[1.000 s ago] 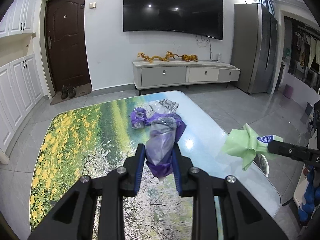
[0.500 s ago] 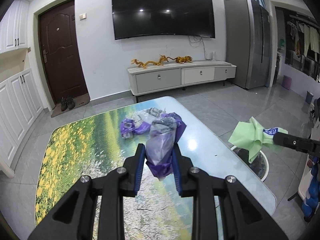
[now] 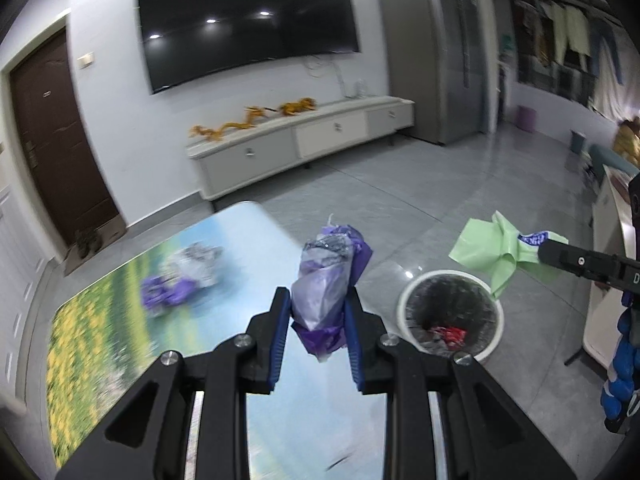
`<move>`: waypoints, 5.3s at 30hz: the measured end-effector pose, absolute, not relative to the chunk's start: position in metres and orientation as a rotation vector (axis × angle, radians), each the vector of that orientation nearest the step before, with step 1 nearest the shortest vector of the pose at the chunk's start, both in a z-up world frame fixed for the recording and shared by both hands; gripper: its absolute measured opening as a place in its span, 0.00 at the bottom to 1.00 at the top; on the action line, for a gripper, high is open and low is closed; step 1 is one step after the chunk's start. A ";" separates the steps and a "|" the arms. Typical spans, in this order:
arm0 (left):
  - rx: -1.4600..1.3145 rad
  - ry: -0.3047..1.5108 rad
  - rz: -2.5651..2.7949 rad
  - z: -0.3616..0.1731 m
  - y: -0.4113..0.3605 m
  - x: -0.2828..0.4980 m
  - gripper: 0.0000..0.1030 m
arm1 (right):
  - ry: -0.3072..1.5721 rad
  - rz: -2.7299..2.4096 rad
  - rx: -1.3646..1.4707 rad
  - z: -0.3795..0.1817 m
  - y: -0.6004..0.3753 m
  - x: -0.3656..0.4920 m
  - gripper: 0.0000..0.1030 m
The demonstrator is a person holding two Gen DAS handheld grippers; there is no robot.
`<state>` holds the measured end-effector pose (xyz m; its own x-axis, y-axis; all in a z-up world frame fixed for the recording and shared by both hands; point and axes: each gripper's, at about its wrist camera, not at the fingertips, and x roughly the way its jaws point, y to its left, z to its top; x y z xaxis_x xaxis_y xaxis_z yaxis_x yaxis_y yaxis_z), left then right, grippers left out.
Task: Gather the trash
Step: 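Carry both bags over the bin and open both tools to drop them, then move both open tools back toward the remaining purple and white bags, then grasp the purple bag with the left tool while the right grasps the white printed bag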
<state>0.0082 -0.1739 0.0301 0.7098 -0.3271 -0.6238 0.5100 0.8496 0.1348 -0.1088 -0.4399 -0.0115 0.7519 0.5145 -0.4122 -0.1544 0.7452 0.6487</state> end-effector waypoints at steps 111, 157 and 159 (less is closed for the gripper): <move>-0.106 0.730 -0.181 -0.028 0.071 0.064 0.66 | 0.840 0.297 0.332 0.003 -0.312 -0.037 0.47; -0.146 0.886 -0.269 -0.084 0.040 0.254 0.41 | 0.998 0.678 0.338 -0.088 -0.130 0.203 0.30; -0.145 0.883 -0.268 -0.083 0.040 0.248 0.39 | 0.996 0.679 0.338 -0.089 -0.132 0.200 0.27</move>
